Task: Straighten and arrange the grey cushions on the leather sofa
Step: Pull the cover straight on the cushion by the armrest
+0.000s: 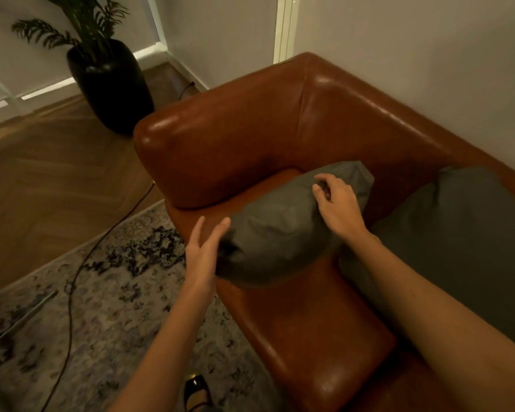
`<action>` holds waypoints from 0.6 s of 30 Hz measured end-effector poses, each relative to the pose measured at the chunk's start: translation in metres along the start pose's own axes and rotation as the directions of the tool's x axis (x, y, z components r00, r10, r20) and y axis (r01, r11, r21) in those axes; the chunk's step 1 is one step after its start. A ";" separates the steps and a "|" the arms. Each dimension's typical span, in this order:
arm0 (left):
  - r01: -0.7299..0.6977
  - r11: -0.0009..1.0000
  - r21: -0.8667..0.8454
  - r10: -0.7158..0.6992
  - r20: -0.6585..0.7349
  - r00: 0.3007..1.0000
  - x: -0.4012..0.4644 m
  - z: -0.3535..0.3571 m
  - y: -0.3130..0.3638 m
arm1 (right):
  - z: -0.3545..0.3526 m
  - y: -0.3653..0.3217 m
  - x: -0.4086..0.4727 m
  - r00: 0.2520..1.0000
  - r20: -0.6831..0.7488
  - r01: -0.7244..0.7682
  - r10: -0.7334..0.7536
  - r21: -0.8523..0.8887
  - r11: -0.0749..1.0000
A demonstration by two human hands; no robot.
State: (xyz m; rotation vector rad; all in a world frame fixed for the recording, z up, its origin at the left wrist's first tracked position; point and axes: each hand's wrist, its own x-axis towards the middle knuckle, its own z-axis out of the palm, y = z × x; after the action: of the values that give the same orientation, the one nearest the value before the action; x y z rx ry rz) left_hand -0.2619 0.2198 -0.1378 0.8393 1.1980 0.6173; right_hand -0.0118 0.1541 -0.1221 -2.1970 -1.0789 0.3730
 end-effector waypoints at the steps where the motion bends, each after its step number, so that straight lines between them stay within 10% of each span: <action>1: -0.104 0.994 0.026 0.104 -0.025 0.994 -0.004 0.003 -0.001 | -0.004 0.000 0.001 0.999 0.032 0.014 -0.014 0.021 1.000; 4: -0.349 0.881 0.320 0.361 0.025 0.932 -0.008 0.012 -0.001 | -0.014 0.004 0.000 0.991 0.123 0.061 -0.058 -0.018 0.998; 10: -0.330 0.833 0.444 0.390 -0.047 0.920 0.021 0.009 0.006 | -0.033 0.019 0.013 0.997 0.046 0.066 -0.062 -0.106 0.992; 18: -0.392 0.795 0.462 0.467 -0.056 0.882 0.062 0.002 0.021 | -0.017 0.019 0.056 0.977 0.115 -0.210 0.182 0.326 0.922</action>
State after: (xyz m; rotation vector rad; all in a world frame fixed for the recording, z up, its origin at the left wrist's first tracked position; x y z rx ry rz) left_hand -0.2433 0.2804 -0.1539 1.5019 1.3311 0.8136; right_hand 0.0433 0.1824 -0.1201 -1.9963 -0.7694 0.6901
